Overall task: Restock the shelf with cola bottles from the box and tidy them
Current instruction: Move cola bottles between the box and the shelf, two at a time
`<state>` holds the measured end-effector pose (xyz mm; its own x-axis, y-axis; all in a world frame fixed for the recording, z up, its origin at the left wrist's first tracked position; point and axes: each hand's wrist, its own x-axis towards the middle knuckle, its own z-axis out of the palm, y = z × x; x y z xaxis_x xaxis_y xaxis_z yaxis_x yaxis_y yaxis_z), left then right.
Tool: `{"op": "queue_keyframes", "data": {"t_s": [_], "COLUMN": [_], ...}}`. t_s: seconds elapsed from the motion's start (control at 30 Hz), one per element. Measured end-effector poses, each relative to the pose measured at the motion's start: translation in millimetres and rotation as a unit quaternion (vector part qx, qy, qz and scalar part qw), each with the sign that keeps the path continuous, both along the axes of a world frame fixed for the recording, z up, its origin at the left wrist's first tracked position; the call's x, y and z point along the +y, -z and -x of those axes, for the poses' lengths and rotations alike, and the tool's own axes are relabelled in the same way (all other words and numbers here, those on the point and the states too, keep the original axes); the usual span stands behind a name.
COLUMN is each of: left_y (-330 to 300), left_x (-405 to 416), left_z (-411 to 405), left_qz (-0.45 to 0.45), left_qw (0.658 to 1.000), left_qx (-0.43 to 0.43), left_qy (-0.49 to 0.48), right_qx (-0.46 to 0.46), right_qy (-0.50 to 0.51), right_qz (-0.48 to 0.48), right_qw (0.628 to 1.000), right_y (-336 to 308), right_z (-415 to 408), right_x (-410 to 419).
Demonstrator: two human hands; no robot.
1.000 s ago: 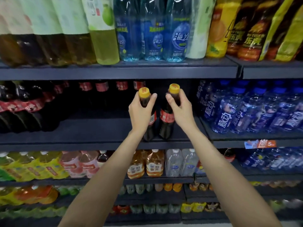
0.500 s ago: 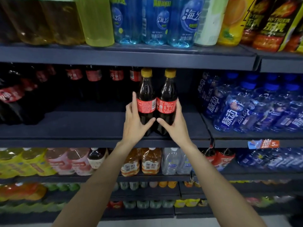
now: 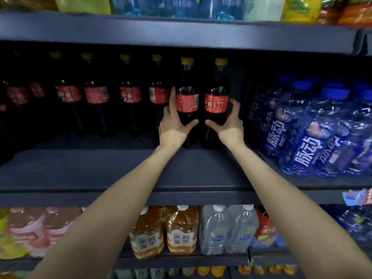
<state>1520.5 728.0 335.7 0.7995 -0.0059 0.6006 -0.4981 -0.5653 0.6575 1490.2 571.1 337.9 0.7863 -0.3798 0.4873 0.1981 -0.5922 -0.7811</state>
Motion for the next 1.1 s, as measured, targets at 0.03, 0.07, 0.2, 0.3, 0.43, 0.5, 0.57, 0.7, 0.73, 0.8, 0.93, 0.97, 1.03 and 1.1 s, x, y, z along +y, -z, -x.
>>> {"op": "queue_keyframes", "data": {"t_s": [0.03,0.07,0.2,0.3,0.43,0.5,0.57,0.7,0.73,0.8,0.93,0.97,1.03,1.1], "left_y": [-1.2,-2.8,-5.9,-5.7,-8.1,-9.3,-12.4,-23.9,-26.9,-32.5,-51.7,-55.0,-54.9,-46.5], "left_x": [-3.8,-7.0,-15.1,-16.6,-14.2,-13.1,-12.3,-6.8,-4.8,-0.4,-0.5,-2.1,-5.7,-12.4], "left_z": [-7.2,-12.9,-28.8,-32.5,-28.1,-21.2,-12.4,18.0,27.7,47.6,105.2,123.2,161.8,202.3], "left_qz": [-0.01,-0.019,-0.027,-0.014,-0.036,-0.063,-0.079,-0.099,-0.113,-0.134,-0.111,-0.097,-0.045,0.016], "left_qw": [1.0,1.0,1.0,0.999,0.997,0.995,0.988,0.97,0.966,0.962,0.966,0.971,0.98,0.98], "left_qx": [0.005,0.009,0.012,0.027,0.044,0.071,0.124,0.213,0.223,0.221,0.196,0.175,0.122,0.071], "left_qy": [-0.007,-0.011,0.001,0.043,0.052,0.042,0.039,0.062,0.071,0.089,0.125,0.132,0.151,0.184], "right_qx": [0.003,0.002,-0.003,-0.005,0.033,0.106,0.163,0.201,0.2,0.171,0.082,0.052,-0.01,-0.07], "right_qy": [0.006,0.009,-0.007,-0.028,-0.012,0.031,0.072,0.076,0.071,0.068,0.089,0.093,0.11,0.147], "right_qz": [0.006,0.01,-0.004,-0.016,0.007,0.044,0.096,0.2,0.222,0.268,0.333,0.334,0.334,0.322], "right_qw": [1.0,1.0,1.0,0.999,0.999,0.993,0.979,0.956,0.952,0.946,0.935,0.937,0.936,0.933], "right_y": [-1.7,-3.1,-2.9,0.0,2.0,-1.3,-7.2,-16.8,-19.0,-24.4,-39.2,-40.2,-37.6,-29.3], "right_z": [-9.6,-18.3,-46.8,-56.3,-58.5,-52.9,-40.8,-5.6,6.2,33.4,101.3,121.4,166.8,216.9], "right_x": [-4.6,-8.1,-9.7,-5.5,-2.4,-0.6,0.2,3.0,3.7,4.4,-0.2,-2.4,-7.4,-15.6]}}
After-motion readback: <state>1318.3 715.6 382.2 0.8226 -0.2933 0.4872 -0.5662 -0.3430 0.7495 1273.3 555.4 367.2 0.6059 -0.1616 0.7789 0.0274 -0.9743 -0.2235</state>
